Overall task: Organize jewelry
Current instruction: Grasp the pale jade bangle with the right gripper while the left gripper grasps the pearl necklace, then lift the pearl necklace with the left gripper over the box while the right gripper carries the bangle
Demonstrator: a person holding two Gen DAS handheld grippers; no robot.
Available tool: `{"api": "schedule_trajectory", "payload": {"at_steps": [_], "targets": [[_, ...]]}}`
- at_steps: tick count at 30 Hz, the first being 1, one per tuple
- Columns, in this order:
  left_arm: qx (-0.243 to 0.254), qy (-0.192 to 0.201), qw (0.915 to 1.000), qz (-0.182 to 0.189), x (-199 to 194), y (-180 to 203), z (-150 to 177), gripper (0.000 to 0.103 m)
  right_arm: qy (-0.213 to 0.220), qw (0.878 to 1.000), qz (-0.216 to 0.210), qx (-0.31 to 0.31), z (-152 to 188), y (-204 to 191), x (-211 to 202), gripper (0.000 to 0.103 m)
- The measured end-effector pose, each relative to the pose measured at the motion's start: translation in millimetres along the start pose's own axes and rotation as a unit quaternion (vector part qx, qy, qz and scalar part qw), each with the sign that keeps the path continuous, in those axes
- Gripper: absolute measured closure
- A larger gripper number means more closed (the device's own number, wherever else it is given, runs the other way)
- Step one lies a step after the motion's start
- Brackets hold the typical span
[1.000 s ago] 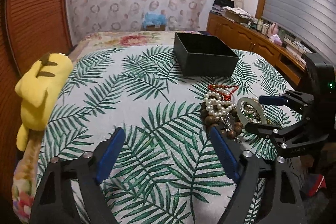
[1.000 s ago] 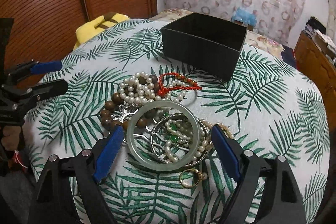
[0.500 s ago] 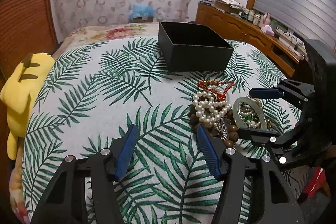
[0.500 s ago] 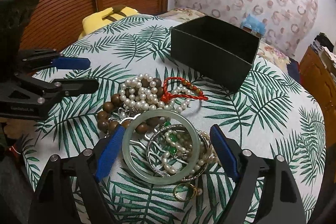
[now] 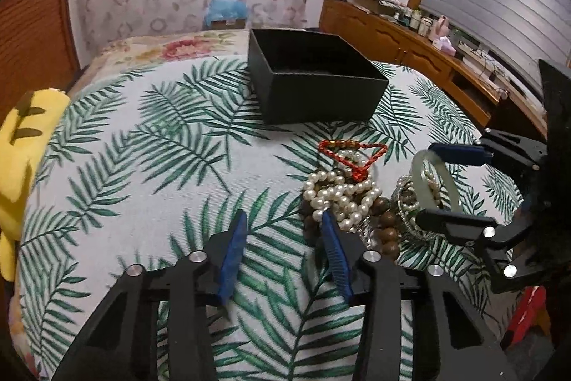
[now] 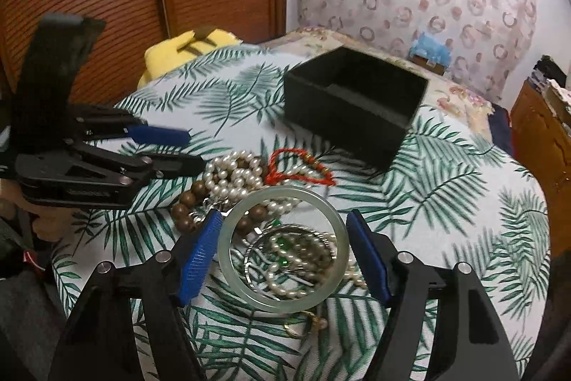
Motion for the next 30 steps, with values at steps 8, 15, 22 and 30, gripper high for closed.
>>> {"api": "schedule_trajectory", "payload": {"at_steps": [8,15,22,30], "targets": [[-0.007,-0.005,0.9995,0.032,14,8,-12,0.081,0.006,1.0,0.014,0.012,4,15,-8,0.029],[0.0,0.006,0.9996,0.028,8,15,-20,0.096,0.011,1.0,0.013,0.019,6,17,-10,0.029],[0.004,0.046,0.9987,0.02,-20,16,-43,0.096,0.02,0.999,0.015,0.024,5,23,-17,0.029],[0.017,0.094,0.9954,0.01,-60,16,-80,0.096,0.045,0.999,0.016,0.023,-12,28,-33,0.029]]}}
Point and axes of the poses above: each gripper's, at about its wrist camera, not at the fingertips, and x roughly the way its jaws point, y to its right, z to its underside, the point moved 6 cm from there along x, roughly the way its jaws point, and after that the axes turned 8 degrees about x, right-handed, at the moved point
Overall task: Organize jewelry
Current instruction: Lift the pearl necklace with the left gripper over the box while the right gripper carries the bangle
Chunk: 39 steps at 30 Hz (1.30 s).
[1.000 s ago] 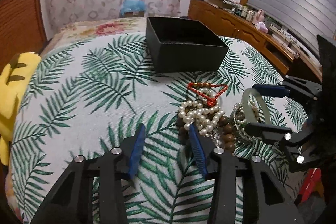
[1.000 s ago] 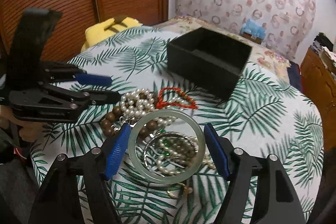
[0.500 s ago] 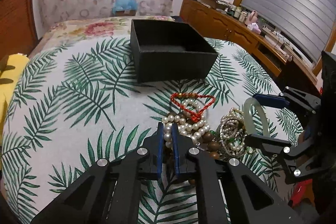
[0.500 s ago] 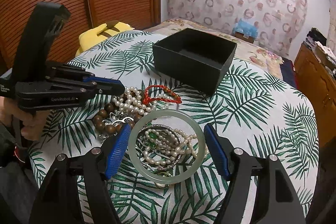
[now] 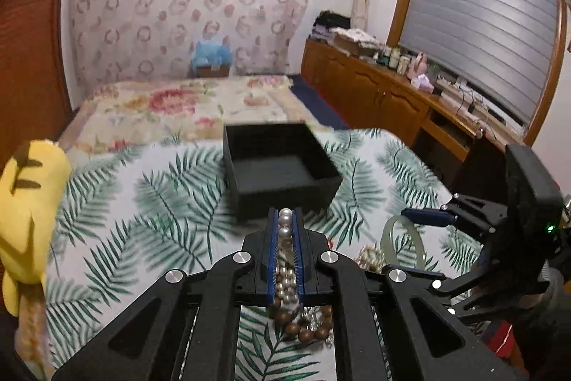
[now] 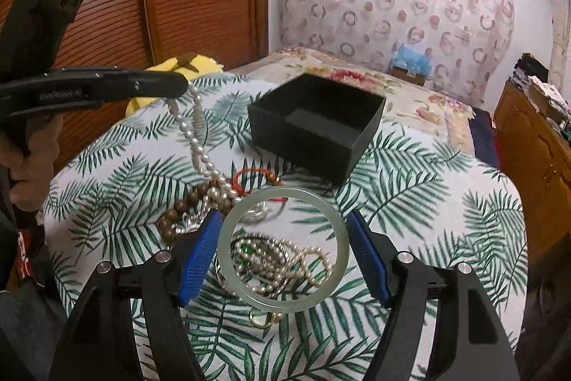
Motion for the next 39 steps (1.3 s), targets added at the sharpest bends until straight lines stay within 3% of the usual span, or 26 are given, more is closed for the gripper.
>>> {"api": "schedule_trajectory", "payload": {"at_steps": [19,35,39], "targets": [[0.02,0.078,0.9967,-0.003,-43,-6,-75,0.096,0.018,1.0,0.002,0.018,-32,21,-3,0.029],[0.037,0.097,0.9946,0.004,-19,-15,-157,0.096,0.029,0.999,-0.003,0.023,-89,45,11,0.029],[0.036,0.091,0.9951,0.011,-3,-18,-163,0.096,0.03,0.999,-0.009,0.021,-99,51,17,0.029]]}}
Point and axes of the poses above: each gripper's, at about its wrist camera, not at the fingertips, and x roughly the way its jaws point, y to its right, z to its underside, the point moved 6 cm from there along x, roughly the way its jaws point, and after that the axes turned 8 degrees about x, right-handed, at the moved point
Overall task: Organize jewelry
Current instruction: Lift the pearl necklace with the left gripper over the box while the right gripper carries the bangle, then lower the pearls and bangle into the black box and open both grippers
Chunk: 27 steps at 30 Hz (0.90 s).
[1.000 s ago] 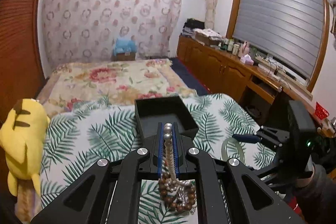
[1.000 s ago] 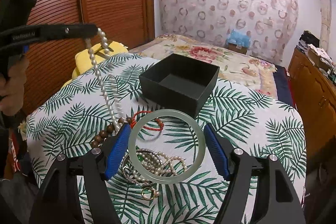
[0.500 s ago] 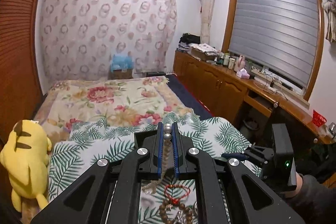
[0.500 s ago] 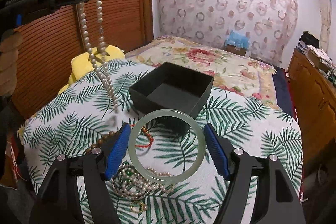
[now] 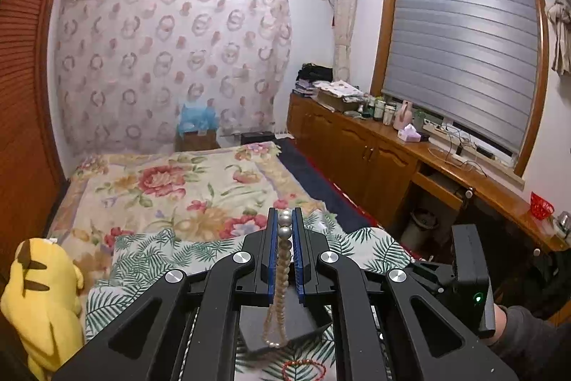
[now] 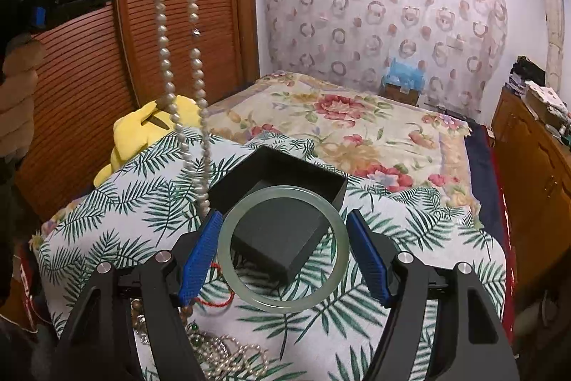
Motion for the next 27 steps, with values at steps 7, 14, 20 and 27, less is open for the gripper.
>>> {"api": "schedule_trajectory", "payload": {"at_steps": [7,14,20,27], "targets": [[-0.022,-0.054,0.9982,0.01,55,-18,37,0.096,-0.014,1.0,-0.009,-0.005,-6,6,28,0.029],[-0.042,-0.105,0.9935,0.013,95,-31,89,0.096,-0.021,1.0,-0.014,-0.016,-7,3,55,0.029],[-0.041,-0.101,0.9939,-0.012,97,-43,100,0.08,-0.025,0.999,-0.024,-0.029,-9,-3,74,0.029],[-0.025,-0.109,0.9916,-0.065,85,-62,120,0.065,-0.042,0.998,-0.034,-0.046,-5,-12,101,0.029]]}}
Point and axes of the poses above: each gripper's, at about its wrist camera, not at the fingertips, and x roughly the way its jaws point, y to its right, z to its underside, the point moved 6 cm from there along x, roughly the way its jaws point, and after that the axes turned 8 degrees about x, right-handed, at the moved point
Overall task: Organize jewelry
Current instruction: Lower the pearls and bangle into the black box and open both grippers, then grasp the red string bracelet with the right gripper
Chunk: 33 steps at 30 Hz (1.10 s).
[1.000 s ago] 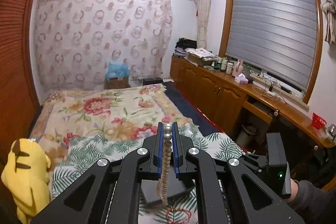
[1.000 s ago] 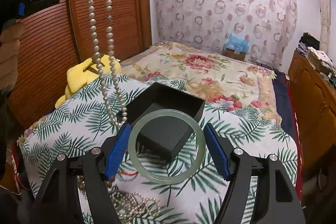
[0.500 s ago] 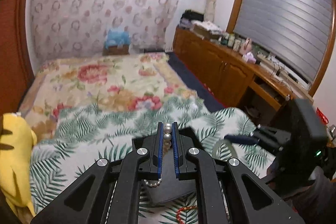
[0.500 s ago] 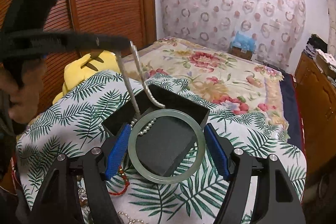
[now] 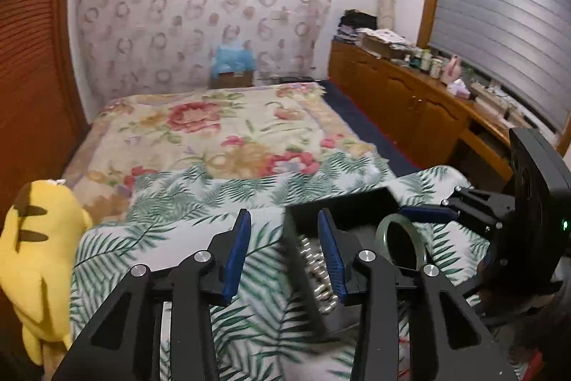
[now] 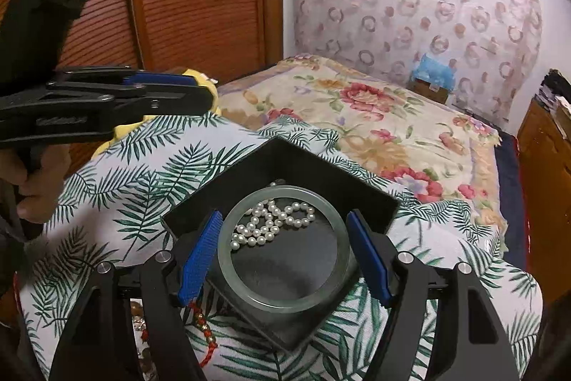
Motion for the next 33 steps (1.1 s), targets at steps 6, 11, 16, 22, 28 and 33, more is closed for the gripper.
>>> {"api": "schedule_trajectory", "payload": {"at_steps": [6,11,16,22,28,33], "targets": [[-0.008,-0.013,0.9997,-0.02,-3,-13,20,0.062,-0.018,1.0,0.001,-0.004,5,-2,16,0.029],[-0.02,-0.025,0.9993,-0.022,-4,-17,37,0.062,-0.021,1.0,0.004,-0.007,5,-4,19,0.029],[-0.023,-0.036,0.9989,-0.019,-7,-15,52,0.062,-0.014,1.0,0.007,-0.002,4,-2,13,0.029],[-0.024,-0.04,0.9989,-0.011,-17,-7,70,0.061,0.001,1.0,0.014,0.011,12,-1,-12,0.029],[-0.018,-0.041,0.999,-0.001,-28,8,88,0.054,0.014,1.0,0.018,0.018,27,-6,-42,0.029],[-0.014,-0.047,0.9988,0.007,-34,19,103,0.054,0.006,1.0,0.017,0.024,47,-16,-54,0.036]]}}
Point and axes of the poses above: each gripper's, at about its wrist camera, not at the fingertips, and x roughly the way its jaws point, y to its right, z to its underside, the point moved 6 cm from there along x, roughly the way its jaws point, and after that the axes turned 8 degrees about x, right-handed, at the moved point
